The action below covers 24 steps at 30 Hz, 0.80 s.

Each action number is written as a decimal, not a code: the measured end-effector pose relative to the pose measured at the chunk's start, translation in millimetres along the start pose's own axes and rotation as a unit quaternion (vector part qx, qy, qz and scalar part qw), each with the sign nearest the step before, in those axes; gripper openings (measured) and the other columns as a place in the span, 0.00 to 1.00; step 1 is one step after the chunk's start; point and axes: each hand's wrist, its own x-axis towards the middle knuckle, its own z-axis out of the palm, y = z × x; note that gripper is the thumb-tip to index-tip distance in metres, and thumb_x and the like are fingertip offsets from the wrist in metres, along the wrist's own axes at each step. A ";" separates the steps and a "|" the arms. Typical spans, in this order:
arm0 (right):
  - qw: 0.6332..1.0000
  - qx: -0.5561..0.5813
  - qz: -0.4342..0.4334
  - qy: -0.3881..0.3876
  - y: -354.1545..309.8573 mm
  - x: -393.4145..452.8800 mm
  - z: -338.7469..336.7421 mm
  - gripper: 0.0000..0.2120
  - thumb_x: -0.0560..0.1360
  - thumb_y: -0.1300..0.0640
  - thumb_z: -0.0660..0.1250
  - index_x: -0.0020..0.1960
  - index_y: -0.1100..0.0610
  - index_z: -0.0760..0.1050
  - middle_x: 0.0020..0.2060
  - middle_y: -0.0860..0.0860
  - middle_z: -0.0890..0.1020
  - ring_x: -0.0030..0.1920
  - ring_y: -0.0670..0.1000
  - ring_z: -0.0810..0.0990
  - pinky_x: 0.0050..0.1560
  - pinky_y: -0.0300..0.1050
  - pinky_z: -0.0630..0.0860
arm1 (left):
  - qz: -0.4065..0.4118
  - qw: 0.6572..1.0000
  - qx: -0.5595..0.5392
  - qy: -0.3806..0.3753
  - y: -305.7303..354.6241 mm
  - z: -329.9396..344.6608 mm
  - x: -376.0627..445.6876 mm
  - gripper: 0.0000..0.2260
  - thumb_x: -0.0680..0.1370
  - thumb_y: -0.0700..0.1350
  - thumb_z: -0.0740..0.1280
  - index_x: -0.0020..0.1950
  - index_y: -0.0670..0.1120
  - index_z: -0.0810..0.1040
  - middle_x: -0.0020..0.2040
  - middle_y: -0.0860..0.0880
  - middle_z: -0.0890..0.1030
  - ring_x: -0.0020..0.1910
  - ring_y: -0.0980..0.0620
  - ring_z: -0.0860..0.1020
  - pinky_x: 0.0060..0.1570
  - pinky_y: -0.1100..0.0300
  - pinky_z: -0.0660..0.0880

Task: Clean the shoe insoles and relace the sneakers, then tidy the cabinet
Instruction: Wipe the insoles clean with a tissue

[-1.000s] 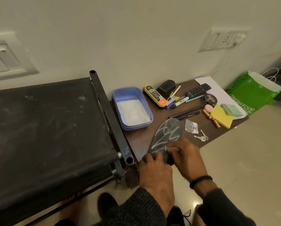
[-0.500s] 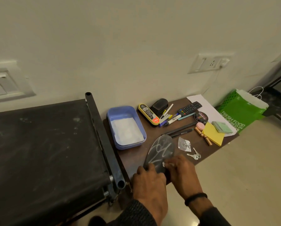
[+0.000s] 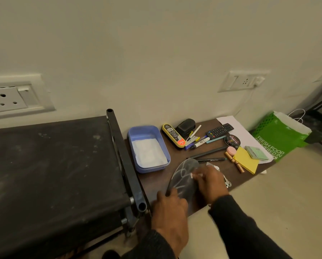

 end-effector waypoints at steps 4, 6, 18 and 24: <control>0.999 -0.012 0.029 0.005 -12.4 7.1 -4.3 0.06 0.78 0.59 0.68 0.52 0.53 0.83 0.53 0.49 0.80 0.52 0.45 0.75 0.57 0.41 0.73 | 0.010 1.000 -0.012 0.016 -11.1 12.3 -8.0 0.27 0.79 0.44 0.68 0.76 0.50 0.63 0.78 0.45 0.54 0.72 0.34 0.58 0.69 0.43 0.66; 1.000 -0.016 -0.001 -0.013 -17.0 -18.5 2.0 0.06 0.79 0.58 0.67 0.53 0.51 0.81 0.54 0.47 0.79 0.52 0.43 0.74 0.57 0.39 0.73 | 0.000 1.000 -0.011 0.001 -10.7 15.9 -13.8 0.32 0.77 0.43 0.70 0.77 0.50 0.59 0.79 0.45 0.52 0.74 0.34 0.55 0.71 0.43 0.64; 0.999 -0.042 -0.030 0.001 -31.2 -50.3 20.7 0.06 0.78 0.61 0.68 0.52 0.52 0.81 0.50 0.41 0.73 0.46 0.36 0.72 0.45 0.23 0.69 | -0.014 0.999 0.005 0.039 -2.1 18.5 -4.6 0.21 0.82 0.37 0.60 0.75 0.44 0.66 0.75 0.38 0.61 0.71 0.35 0.62 0.69 0.43 0.66; 0.996 -0.039 0.070 0.033 -14.1 21.2 3.9 0.06 0.78 0.58 0.69 0.53 0.52 0.83 0.55 0.52 0.82 0.57 0.52 0.79 0.61 0.49 0.76 | -0.022 0.999 0.028 0.020 2.5 18.6 -4.1 0.19 0.82 0.36 0.60 0.73 0.43 0.69 0.74 0.33 0.61 0.70 0.32 0.63 0.68 0.41 0.69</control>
